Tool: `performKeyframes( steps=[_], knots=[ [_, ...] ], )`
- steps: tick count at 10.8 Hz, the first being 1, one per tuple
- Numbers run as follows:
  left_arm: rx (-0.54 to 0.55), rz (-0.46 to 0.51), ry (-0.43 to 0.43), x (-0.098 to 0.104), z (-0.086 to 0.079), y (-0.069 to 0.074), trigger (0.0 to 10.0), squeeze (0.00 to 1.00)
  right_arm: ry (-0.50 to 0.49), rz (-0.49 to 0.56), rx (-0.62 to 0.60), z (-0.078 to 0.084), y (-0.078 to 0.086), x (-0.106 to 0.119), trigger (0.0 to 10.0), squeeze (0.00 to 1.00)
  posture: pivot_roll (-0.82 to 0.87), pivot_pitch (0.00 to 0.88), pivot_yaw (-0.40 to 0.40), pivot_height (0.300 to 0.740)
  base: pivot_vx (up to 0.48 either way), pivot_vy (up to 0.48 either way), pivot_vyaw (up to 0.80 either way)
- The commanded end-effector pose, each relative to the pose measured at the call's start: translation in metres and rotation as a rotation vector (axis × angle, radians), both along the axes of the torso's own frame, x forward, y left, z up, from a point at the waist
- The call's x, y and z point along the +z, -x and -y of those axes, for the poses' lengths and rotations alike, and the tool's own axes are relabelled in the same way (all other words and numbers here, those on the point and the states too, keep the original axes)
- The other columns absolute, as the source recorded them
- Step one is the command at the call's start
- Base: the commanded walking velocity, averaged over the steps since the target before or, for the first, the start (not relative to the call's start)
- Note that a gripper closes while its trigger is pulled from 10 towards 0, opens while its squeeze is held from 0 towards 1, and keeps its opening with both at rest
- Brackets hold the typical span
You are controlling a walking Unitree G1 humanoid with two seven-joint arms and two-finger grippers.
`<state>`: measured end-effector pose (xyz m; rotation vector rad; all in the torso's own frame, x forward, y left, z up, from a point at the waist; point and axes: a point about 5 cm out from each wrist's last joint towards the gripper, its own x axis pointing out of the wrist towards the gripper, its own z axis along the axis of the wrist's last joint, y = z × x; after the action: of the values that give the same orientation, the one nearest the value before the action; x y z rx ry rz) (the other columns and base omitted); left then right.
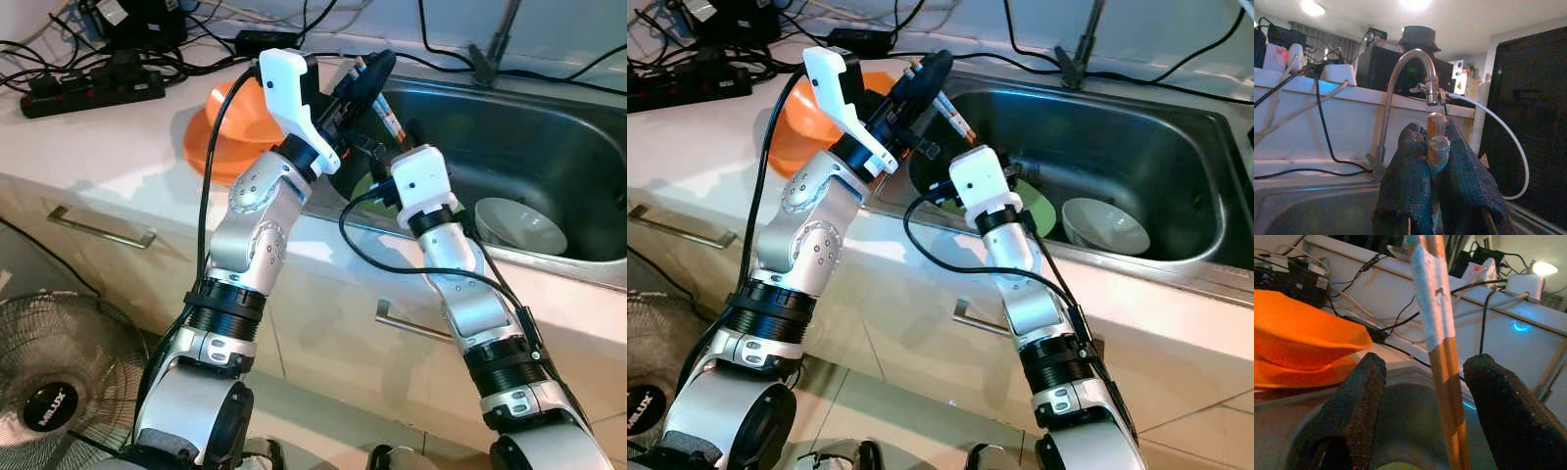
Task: Kitchen organization
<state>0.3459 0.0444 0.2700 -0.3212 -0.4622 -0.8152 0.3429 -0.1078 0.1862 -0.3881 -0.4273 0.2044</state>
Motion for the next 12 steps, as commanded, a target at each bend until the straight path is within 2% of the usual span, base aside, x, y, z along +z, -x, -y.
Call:
performKeyframes(
  steps=[1, 2, 3, 4, 12],
  knots=[
    [-0.007, 0.020, -0.025, 0.0018, -0.0001, 0.0029, 10.0, 0.00, 0.000, -0.001, -0.023, 0.0029, -0.0032, 0.0026, 10.0, 0.00, 0.05, 0.036, 0.053, 0.740, 0.000, 0.000, 0.00],
    [-0.006, 0.019, -0.034, 0.0018, -0.0001, 0.0031, 10.0, 0.00, 0.000, -0.008, -0.039, 0.0051, -0.0045, 0.0013, 10.0, 0.00, 0.05, 0.044, 0.054, 0.740, 0.000, 0.000, 0.00],
    [-0.002, 0.020, -0.038, 0.0019, -0.0006, 0.0030, 10.0, 0.00, -0.002, -0.007, -0.044, 0.0060, -0.0049, 0.0016, 8.8, 0.00, 0.05, 0.045, 0.055, 0.740, 0.000, 0.000, 0.00],
    [0.004, 0.018, -0.039, 0.0016, -0.0015, 0.0025, 10.0, 0.00, -0.008, -0.009, -0.050, 0.0066, -0.0053, 0.0013, 0.0, 0.00, 0.05, 0.046, 0.054, 0.740, 0.000, 0.000, 0.00],
    [0.022, 0.003, -0.040, 0.0022, -0.0036, -0.0006, 10.0, 0.00, -0.039, -0.018, -0.068, 0.0084, -0.0068, -0.0014, 0.0, 0.00, 0.06, 0.062, 0.064, 0.740, 0.000, 0.000, 0.00]
  ],
)
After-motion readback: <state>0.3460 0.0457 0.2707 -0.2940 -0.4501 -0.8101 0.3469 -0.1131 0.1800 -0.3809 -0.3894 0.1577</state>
